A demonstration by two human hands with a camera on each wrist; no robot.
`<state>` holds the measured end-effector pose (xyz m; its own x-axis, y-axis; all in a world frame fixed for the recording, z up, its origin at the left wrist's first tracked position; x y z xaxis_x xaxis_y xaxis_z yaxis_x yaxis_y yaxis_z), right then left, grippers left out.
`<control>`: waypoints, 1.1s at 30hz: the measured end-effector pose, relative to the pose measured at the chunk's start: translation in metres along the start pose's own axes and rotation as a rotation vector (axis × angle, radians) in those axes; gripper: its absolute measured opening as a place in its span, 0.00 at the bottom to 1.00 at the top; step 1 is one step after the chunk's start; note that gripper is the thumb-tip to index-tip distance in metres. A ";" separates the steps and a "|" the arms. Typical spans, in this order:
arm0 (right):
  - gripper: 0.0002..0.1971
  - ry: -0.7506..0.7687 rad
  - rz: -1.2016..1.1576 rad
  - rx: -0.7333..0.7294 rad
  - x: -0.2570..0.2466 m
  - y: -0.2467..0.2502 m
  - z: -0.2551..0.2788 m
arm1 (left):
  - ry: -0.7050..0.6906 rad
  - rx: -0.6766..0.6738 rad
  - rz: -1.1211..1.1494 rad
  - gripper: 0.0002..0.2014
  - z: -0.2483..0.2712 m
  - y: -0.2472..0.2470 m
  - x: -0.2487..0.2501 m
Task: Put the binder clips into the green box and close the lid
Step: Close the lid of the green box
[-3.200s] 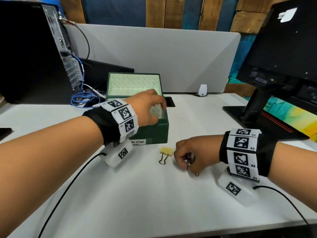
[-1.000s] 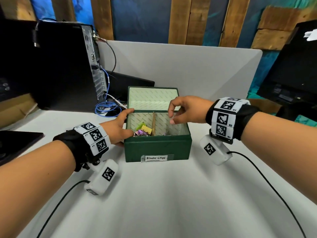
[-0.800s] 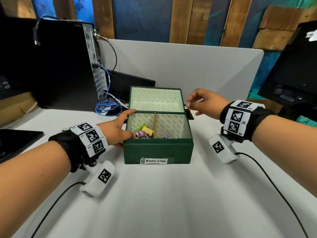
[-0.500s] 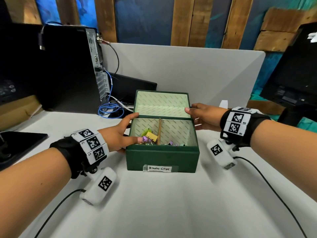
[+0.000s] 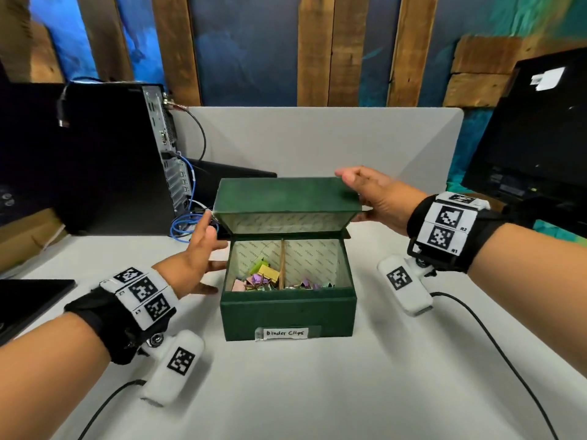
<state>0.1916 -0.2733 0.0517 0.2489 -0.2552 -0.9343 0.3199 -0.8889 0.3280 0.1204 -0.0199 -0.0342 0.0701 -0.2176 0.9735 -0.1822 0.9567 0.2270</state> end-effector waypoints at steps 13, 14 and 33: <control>0.25 0.135 0.476 -0.163 0.033 -0.035 0.051 | 0.077 -0.142 0.004 0.36 0.007 -0.018 0.004; 0.25 0.142 0.460 -0.172 0.034 -0.034 0.049 | 0.075 -0.163 0.016 0.39 0.005 -0.019 0.005; 0.31 0.134 0.268 -0.089 0.063 -0.020 -0.001 | 0.059 -0.305 0.185 0.34 -0.063 -0.033 -0.005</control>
<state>0.2017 -0.2713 -0.0132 0.4515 -0.4185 -0.7880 0.3037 -0.7583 0.5768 0.1877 -0.0381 -0.0480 0.1213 -0.0320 0.9921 0.1032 0.9945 0.0195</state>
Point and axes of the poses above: each hand's wrist, its own z-axis away from the middle knuckle, its own y-axis out of the back of the hand, x = y × z, the point moved 8 cm from there along -z, towards the middle knuckle, and after that the axes turned 2 degrees about -y, right-handed, at the moved point
